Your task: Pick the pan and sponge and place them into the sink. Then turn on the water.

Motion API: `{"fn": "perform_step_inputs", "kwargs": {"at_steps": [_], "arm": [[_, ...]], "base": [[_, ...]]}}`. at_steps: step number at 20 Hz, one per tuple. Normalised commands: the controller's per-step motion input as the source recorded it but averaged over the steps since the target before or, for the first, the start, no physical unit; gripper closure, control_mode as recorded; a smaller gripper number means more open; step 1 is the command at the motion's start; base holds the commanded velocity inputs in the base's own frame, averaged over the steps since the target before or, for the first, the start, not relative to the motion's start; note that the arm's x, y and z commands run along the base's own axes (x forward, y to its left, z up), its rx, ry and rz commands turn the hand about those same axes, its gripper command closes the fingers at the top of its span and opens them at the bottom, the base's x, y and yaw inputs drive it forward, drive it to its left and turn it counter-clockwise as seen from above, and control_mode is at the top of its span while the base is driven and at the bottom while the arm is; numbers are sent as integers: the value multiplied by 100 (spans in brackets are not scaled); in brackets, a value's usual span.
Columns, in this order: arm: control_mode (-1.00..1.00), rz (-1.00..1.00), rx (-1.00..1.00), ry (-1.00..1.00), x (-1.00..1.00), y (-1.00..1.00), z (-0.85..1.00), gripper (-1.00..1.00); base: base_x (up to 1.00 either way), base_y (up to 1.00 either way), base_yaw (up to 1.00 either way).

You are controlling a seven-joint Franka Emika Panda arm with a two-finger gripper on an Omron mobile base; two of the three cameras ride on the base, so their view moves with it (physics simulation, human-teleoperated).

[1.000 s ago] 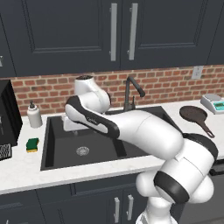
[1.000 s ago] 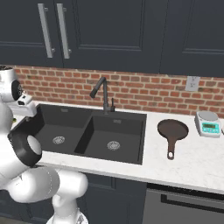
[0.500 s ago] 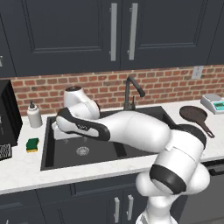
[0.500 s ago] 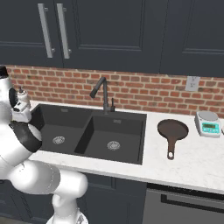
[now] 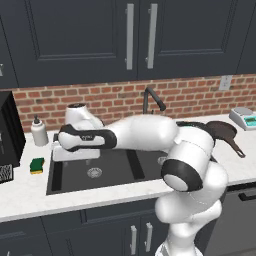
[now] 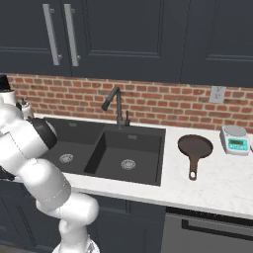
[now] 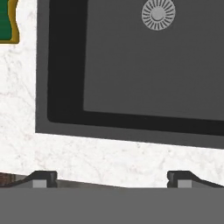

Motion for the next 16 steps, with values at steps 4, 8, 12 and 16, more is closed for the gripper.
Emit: {"fn": "perform_step_inputs", "kwargs": {"at_steps": [4,8,12,16], "arm": [[-100,0,0,15,40,48,-12,-100],[-100,0,0,10,36,46,-12,-100],[-100,0,-4,3,4,18,-2,-100],[-100,0,-9,0,0,14,0,-100]], "base": [[0,0,0],[0,0,0],[0,0,0],[0,0,0]]}}
